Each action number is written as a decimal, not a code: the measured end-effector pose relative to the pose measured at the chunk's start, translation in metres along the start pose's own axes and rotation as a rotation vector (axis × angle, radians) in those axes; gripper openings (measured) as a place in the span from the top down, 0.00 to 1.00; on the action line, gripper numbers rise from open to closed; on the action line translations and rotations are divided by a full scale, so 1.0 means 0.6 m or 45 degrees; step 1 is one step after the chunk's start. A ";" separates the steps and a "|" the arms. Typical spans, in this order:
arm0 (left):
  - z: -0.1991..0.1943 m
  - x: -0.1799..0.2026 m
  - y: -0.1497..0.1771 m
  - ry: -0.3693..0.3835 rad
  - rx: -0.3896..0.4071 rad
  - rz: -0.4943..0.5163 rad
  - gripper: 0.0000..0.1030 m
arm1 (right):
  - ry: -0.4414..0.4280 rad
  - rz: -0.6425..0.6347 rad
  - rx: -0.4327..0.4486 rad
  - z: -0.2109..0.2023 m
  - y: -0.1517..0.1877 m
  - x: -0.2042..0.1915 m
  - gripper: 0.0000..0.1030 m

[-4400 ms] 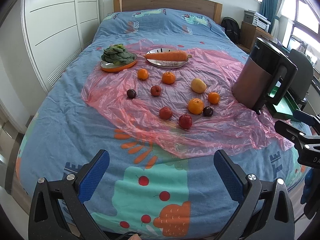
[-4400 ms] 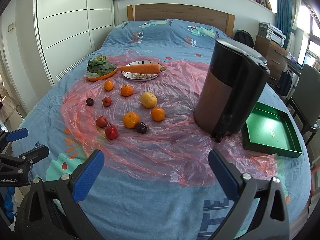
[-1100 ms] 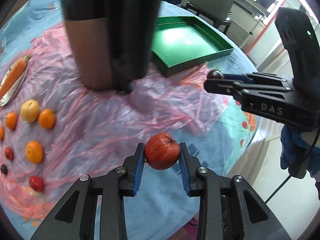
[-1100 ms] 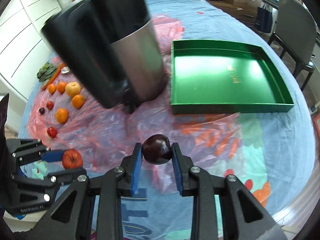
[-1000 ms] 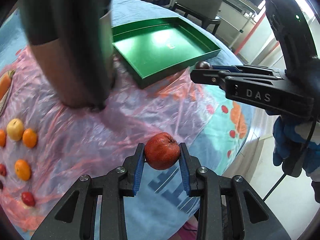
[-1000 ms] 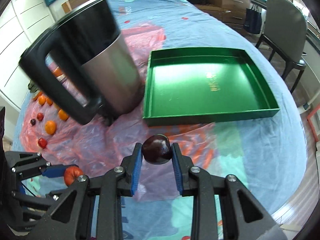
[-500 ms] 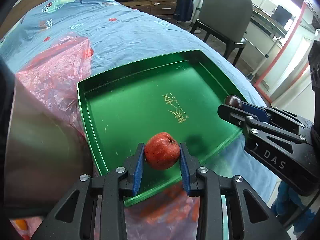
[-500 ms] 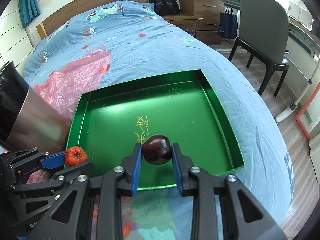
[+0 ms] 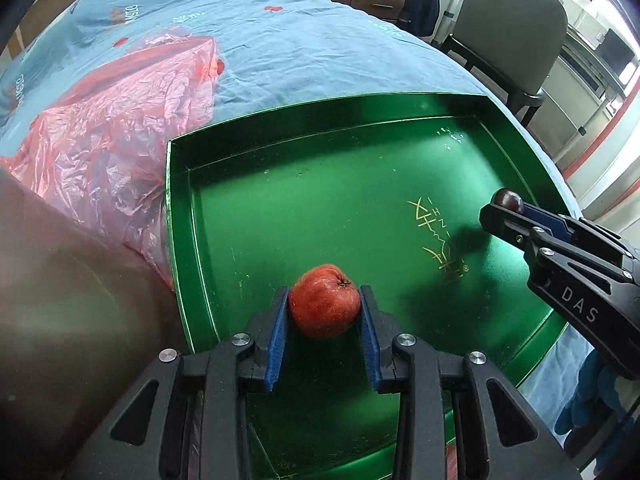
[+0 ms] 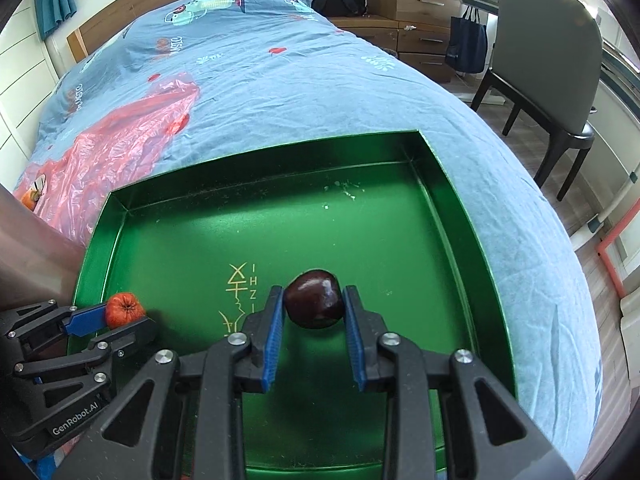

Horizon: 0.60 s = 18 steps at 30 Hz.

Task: Organize fruits
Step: 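Carry the red apple and dark plum with both tools over the green tray, then open the right tool to drop the plum while the left tool releases the apple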

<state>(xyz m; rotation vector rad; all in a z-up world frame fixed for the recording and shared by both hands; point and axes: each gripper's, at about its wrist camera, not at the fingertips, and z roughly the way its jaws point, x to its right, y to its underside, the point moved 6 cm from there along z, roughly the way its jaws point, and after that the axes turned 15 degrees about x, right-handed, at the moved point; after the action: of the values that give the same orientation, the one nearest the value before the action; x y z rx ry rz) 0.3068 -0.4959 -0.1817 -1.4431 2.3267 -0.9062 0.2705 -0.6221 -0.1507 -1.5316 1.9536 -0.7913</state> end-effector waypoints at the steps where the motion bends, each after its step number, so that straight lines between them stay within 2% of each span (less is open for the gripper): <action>1: -0.001 0.000 0.000 0.004 -0.001 -0.003 0.72 | 0.002 -0.004 -0.004 0.003 0.002 -0.001 0.95; 9: -0.008 0.002 0.006 -0.002 -0.005 0.008 0.71 | 0.039 -0.025 -0.031 0.016 0.014 -0.007 0.93; 11: -0.010 -0.002 0.009 -0.006 -0.004 -0.004 0.71 | 0.045 -0.030 -0.029 0.016 0.014 -0.007 0.90; 13: -0.013 -0.002 0.012 -0.016 -0.003 -0.013 0.71 | 0.046 -0.038 -0.025 0.017 0.015 -0.011 0.74; 16: -0.021 -0.010 0.027 -0.042 -0.001 -0.039 0.71 | 0.045 -0.059 -0.021 0.018 0.016 -0.017 0.57; 18: -0.025 -0.014 0.036 -0.063 -0.001 -0.062 0.71 | 0.048 -0.067 -0.018 0.018 0.017 -0.020 0.52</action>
<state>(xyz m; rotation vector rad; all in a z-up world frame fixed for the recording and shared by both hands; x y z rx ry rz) 0.2876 -0.4762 -0.1845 -1.5107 2.2659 -0.8723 0.2741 -0.6097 -0.1650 -1.5929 1.9572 -0.8360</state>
